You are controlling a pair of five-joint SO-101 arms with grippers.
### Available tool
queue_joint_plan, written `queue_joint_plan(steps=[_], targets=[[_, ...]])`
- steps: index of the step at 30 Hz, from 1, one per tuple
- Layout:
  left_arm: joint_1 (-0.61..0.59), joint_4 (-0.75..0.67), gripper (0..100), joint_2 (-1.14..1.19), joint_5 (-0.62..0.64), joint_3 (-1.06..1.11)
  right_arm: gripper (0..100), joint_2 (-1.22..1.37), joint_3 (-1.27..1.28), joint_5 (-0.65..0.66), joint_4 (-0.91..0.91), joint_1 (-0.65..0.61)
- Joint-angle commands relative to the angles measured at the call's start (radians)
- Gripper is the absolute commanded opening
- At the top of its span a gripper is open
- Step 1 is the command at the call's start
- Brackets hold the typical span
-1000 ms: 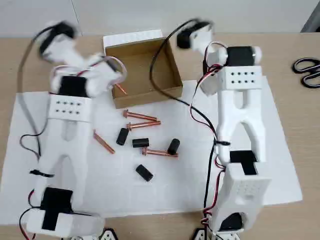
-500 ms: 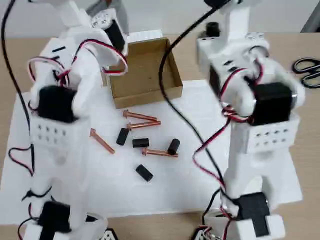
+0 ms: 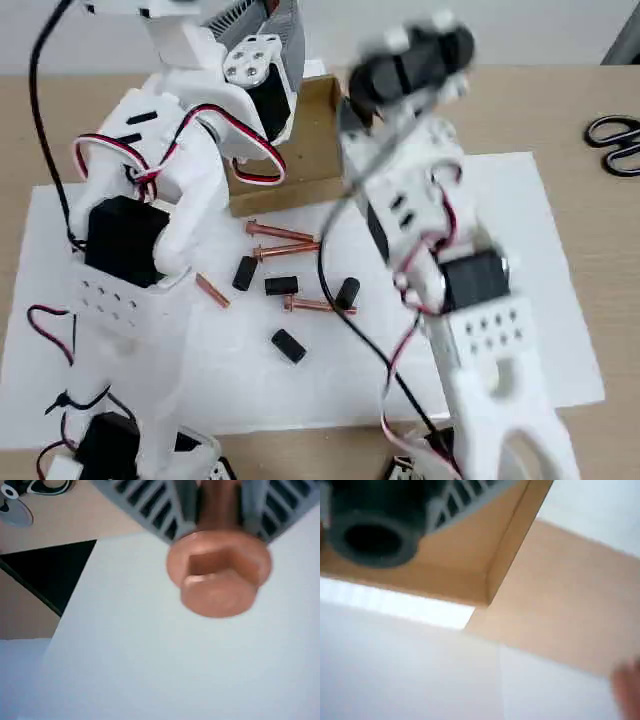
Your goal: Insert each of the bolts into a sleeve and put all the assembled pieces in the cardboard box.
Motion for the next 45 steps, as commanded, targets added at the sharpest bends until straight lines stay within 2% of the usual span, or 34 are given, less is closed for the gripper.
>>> queue_joint_plan(steps=[1, 6, 13, 36, 45], targets=[[0.006, -0.032, 1, -0.04, 0.0, -0.044, 0.3, -0.193, 0.216, -0.006, -0.159, -0.008], [0.077, -0.015, 1, -0.04, 0.026, -0.041, 0.3, -0.295, 0.325, -0.006, -0.179, -0.05], [0.158, -0.015, 1, -0.029, 0.041, -0.004, 0.3, -0.397, 0.468, -0.005, -0.369, -0.073], [0.172, -0.005, 1, -0.031, 0.077, 0.081, 0.3, -0.426, 0.476, 0.043, -0.38, -0.03], [0.175, 0.086, 1, -0.031, 0.121, 0.085, 0.3, -0.427, 0.473, 0.044, -0.378, -0.024]])
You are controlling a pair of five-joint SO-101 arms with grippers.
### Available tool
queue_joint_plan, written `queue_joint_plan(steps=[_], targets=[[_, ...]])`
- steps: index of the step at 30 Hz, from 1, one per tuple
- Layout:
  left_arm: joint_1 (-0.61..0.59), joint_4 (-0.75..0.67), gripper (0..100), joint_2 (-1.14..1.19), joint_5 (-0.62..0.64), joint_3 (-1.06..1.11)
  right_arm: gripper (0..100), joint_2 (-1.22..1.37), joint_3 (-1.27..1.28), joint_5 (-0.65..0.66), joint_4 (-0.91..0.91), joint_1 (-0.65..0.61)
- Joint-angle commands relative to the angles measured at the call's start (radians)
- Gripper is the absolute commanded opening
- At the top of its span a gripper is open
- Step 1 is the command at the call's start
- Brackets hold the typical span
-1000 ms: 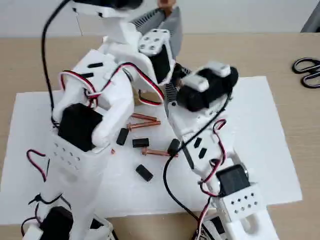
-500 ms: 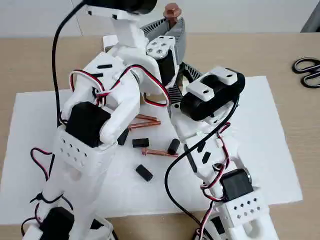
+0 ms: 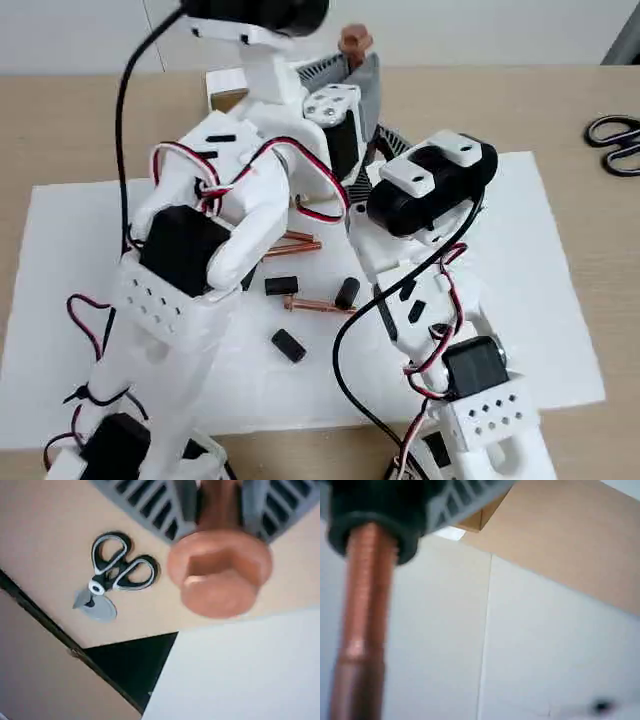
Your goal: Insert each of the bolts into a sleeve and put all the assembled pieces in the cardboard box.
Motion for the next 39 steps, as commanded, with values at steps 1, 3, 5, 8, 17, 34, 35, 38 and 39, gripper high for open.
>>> queue_joint_plan(steps=[1, 3, 5, 8, 17, 34, 35, 38, 39], targets=[[0.003, 0.04, 1, -0.026, 0.032, -0.005, 0.3, -0.021, -0.012, 0.009, -0.027, 0.016], [0.005, 0.057, 1, -0.021, 0.032, -0.005, 0.3, -0.019, -0.012, 0.009, -0.027, 0.019], [0.032, 0.06, 1, -0.023, 0.029, -0.002, 0.3, -0.019, -0.012, 0.009, -0.027, 0.019], [0.081, 0.095, 1, -0.028, 0.028, 0.008, 0.3, -0.019, -0.012, 0.009, -0.024, 0.019], [0.149, 0.149, 20, -0.02, 0.031, 0.044, 0.3, -0.021, -0.014, 0.009, -0.018, 0.016], [-0.018, 0.038, 25, -0.02, 0.026, 0.122, 0.3, -0.022, -0.014, 0.009, 0.016, 0.013], [-0.031, 0.035, 25, -0.02, 0.026, 0.122, 0.3, -0.022, -0.014, 0.009, 0.024, 0.013], [-0.055, 0.026, 25, -0.02, 0.025, 0.12, 0.3, -0.022, -0.014, 0.008, 0.031, 0.007], [-0.061, 0.012, 25, -0.021, 0.025, 0.12, 0.3, -0.022, -0.014, 0.008, 0.031, 0.004]])
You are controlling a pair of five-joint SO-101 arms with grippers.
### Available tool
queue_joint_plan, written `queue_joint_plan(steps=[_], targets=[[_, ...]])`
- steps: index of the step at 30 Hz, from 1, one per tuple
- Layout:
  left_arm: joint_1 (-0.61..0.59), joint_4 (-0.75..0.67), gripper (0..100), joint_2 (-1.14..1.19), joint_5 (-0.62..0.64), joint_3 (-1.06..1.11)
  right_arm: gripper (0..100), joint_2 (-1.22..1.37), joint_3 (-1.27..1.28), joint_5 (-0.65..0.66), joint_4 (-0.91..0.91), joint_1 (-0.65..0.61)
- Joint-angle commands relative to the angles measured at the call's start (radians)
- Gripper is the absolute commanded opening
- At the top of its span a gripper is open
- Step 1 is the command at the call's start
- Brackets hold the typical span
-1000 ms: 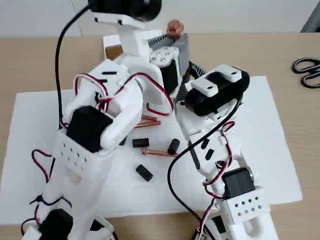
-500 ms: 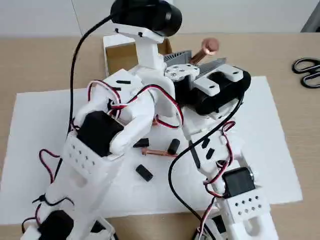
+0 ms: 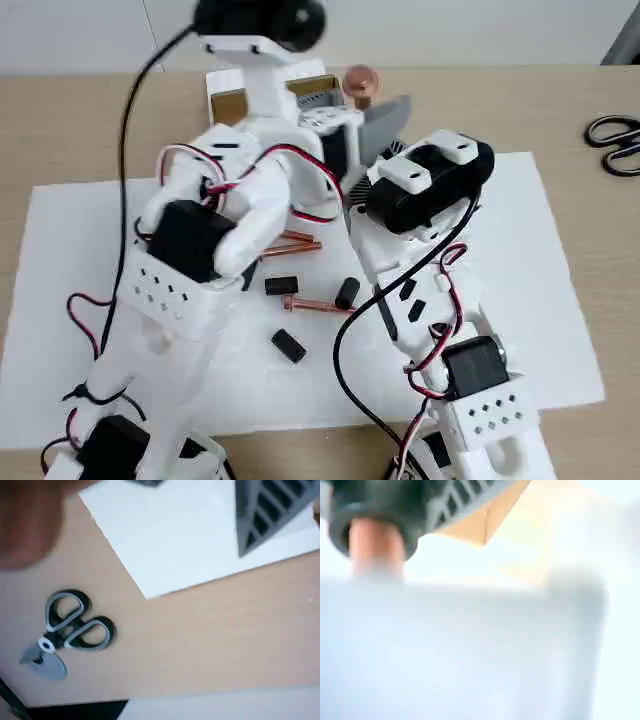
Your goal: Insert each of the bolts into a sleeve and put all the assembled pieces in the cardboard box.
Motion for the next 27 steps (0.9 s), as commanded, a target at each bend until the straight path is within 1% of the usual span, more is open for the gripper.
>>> queue_joint_plan(steps=[1, 6, 11, 14, 18, 21, 23, 24, 25, 27], targets=[[-0.021, -0.049, 25, -0.015, -0.003, -0.005, 0.3, -0.021, -0.021, 0.008, -0.001, -0.01], [-0.005, -0.118, 25, -0.018, -0.003, -0.008, 0.3, -0.019, -0.021, 0.009, -0.001, -0.018], [0.057, -0.114, 25, -0.018, -0.002, -0.005, 0.3, -0.019, -0.021, 0.009, -0.001, -0.012], [0.068, -0.123, 25, -0.018, -0.002, -0.01, 0.3, -0.019, -0.02, 0.009, -0.001, -0.012], [0.058, -0.209, 25, -0.02, -0.012, -0.012, 0.3, -0.019, -0.015, 0.009, -0.001, -0.012], [0.005, -0.308, 25, -0.02, -0.066, -0.074, 0.3, -0.018, -0.015, 0.009, -0.001, -0.012], [-0.072, -0.41, 23, -0.012, -0.074, -0.143, 0.3, -0.012, -0.02, 0.009, -0.004, 0.002], [-0.121, -0.446, 20, -0.011, -0.078, -0.163, 0.3, 0.005, -0.025, 0.009, -0.01, 0.018], [-0.169, -0.48, 14, -0.009, -0.087, -0.173, 0.3, 0.033, -0.051, 0.008, -0.012, 0.036], [-0.276, -0.494, 0, -0.009, -0.089, -0.163, 0.3, 0.134, -0.14, 0.005, -0.015, 0.073]])
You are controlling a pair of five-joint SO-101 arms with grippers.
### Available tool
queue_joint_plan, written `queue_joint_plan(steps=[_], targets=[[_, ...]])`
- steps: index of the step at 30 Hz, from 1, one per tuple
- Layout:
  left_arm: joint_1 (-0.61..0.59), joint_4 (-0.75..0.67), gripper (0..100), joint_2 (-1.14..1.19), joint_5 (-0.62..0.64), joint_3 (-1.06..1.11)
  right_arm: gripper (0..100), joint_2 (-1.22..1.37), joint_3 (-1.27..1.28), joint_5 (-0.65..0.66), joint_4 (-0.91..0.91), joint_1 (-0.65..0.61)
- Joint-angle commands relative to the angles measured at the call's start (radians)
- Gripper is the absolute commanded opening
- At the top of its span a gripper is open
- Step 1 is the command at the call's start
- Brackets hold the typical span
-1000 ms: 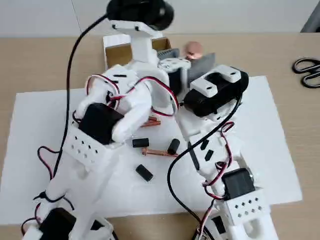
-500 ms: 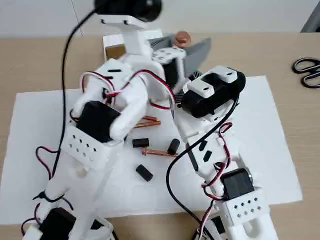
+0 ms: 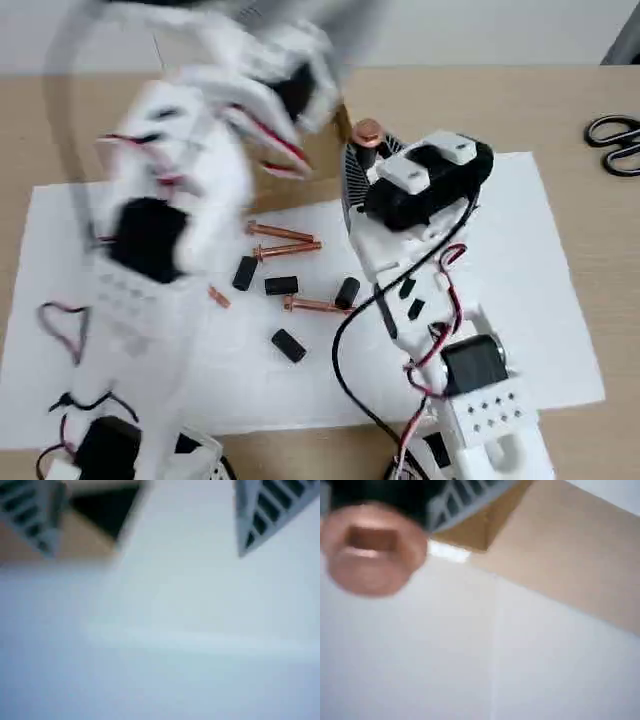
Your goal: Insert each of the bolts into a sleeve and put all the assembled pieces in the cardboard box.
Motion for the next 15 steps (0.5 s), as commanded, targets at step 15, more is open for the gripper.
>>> queue_joint_plan(steps=[15], targets=[[-0.551, 0.459, 1, 0.089, 0.066, 0.55, 0.3, 1.541, -1.729, 0.011, 0.41, 0.038]])
